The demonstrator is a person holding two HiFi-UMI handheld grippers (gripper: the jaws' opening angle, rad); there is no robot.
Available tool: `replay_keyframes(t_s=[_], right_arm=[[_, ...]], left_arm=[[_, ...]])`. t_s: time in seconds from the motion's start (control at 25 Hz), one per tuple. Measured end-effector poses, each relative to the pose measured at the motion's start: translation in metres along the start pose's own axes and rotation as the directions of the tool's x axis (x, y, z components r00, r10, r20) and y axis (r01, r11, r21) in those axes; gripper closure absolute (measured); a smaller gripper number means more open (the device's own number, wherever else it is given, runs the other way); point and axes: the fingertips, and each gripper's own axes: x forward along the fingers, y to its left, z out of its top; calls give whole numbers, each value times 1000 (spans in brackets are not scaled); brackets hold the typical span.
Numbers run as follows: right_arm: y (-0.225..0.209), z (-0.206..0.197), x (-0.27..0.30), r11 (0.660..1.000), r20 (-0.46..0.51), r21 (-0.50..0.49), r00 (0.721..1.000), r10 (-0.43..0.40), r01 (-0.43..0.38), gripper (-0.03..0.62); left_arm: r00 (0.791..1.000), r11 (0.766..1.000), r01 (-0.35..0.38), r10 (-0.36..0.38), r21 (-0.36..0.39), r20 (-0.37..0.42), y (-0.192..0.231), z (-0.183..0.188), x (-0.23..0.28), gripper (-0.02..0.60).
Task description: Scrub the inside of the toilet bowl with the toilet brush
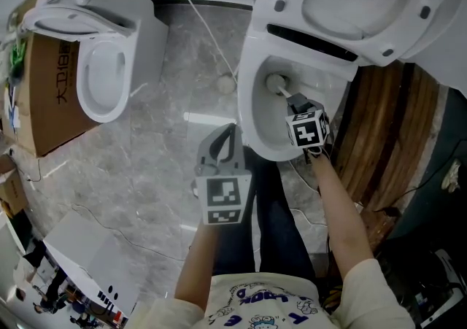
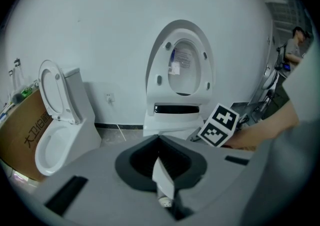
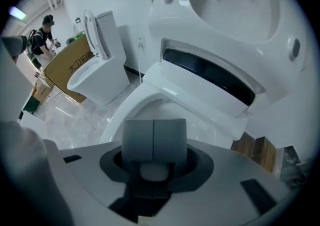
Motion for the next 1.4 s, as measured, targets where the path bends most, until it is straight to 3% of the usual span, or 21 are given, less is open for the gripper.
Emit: replay_keyframes(t_s=[0.4, 0.64, 1.0, 1.16, 1.4], right_arm=[[15, -28, -30, 979, -81, 106, 979, 185, -177, 424], [25, -46, -13, 990, -161, 21, 976, 144, -143, 421], [28, -44, 8, 995, -165, -70, 985, 54, -66, 416], [33, -48, -4, 992, -168, -90, 983, 74, -90, 416], [47, -67, -40, 975, -183, -118, 969, 164, -187, 416]], left_arm=[[1000, 1000, 26, -26, 0, -2, -8, 3, 2, 580], [1000, 1000, 25, -25, -5, -8, -10, 1, 5, 580], [999, 1000, 29, -29, -6, -13, -12, -3, 2, 580], [999, 999, 32, -32, -5, -10, -12, -2, 3, 580], [999, 999, 38, -38, -8, -8, -13, -1, 0, 579]])
